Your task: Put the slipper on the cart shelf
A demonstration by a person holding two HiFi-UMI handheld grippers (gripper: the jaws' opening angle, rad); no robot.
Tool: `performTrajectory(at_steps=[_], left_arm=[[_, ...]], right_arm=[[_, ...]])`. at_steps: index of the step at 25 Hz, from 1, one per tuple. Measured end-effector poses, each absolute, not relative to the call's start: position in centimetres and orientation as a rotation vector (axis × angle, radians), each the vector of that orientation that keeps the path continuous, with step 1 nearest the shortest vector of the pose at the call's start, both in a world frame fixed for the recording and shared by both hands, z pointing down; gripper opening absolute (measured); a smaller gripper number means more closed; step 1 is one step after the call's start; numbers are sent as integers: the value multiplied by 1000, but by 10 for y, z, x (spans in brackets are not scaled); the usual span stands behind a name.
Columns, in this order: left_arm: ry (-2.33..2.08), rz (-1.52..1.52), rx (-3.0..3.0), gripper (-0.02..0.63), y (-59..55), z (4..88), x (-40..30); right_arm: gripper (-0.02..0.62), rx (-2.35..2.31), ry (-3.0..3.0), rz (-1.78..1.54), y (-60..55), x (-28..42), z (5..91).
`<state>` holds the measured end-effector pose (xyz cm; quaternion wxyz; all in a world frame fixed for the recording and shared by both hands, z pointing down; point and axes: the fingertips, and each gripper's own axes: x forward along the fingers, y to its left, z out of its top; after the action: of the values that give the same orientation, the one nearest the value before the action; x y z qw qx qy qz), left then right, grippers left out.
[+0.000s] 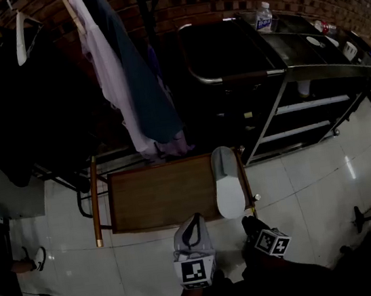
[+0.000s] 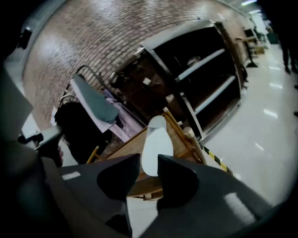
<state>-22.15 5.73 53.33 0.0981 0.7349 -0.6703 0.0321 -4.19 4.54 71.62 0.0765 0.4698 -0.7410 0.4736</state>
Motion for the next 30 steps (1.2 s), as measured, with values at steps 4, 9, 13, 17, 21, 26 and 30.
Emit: performTrajectory(at_steps=[4, 9, 13, 17, 21, 26, 30], left_arm=[[-1969, 66, 2173, 20, 57, 521, -220], [-1972, 82, 2159, 20, 64, 526, -224], [-1970, 100, 2163, 20, 73, 530, -226], [-1960, 111, 2151, 20, 80, 537, -233], [-1944, 132, 2138, 20, 86, 550, -238], [-1928, 131, 2160, 20, 87, 557, -238], [-1908, 182, 2186, 20, 90, 571, -238]], right_arm=[[129, 1489, -2112, 1733, 42, -42, 748], [141, 1508, -2048, 1849, 33, -51, 772], [141, 1513, -2018, 1864, 23, -59, 787], [117, 1538, -1973, 1884, 17, -62, 796], [75, 1528, -2017, 1847, 15, -64, 791], [39, 1486, -2142, 1753, 16, -70, 769], [32, 1415, -2300, 1631, 22, -78, 735]])
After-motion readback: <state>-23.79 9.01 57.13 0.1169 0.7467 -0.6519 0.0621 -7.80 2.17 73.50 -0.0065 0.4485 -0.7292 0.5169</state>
